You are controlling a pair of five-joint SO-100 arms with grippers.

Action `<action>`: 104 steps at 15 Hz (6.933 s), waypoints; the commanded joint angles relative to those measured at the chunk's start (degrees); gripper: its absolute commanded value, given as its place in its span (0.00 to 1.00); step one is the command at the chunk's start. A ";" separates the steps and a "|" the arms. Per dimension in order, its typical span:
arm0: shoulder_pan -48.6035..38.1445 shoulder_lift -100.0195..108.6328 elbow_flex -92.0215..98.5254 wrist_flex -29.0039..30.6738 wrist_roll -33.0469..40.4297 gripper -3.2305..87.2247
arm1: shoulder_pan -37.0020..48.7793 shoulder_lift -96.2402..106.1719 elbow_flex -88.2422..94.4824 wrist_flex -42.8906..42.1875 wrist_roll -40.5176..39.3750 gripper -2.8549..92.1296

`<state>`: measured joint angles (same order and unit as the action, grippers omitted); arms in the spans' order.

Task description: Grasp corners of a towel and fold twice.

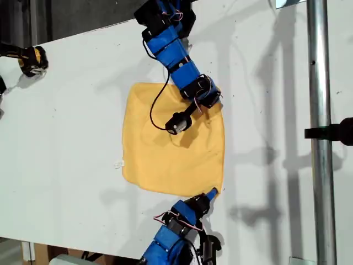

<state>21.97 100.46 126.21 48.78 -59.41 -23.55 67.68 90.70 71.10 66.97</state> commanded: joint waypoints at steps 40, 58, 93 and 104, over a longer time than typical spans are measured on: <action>-48.52 23.03 -7.91 18.72 26.19 0.03 | 36.91 37.62 3.25 18.54 -17.84 0.03; -57.04 28.65 -1.93 6.06 33.93 0.03 | 51.15 55.90 20.13 10.02 -29.62 0.03; -27.16 99.05 43.07 14.41 0.35 0.37 | 26.81 86.57 47.37 25.58 29.97 0.46; -19.78 98.88 52.03 13.27 0.70 0.35 | 48.08 57.83 52.12 -3.08 9.40 0.50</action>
<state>1.49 198.98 177.71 62.93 -58.01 22.85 130.25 144.84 72.77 77.96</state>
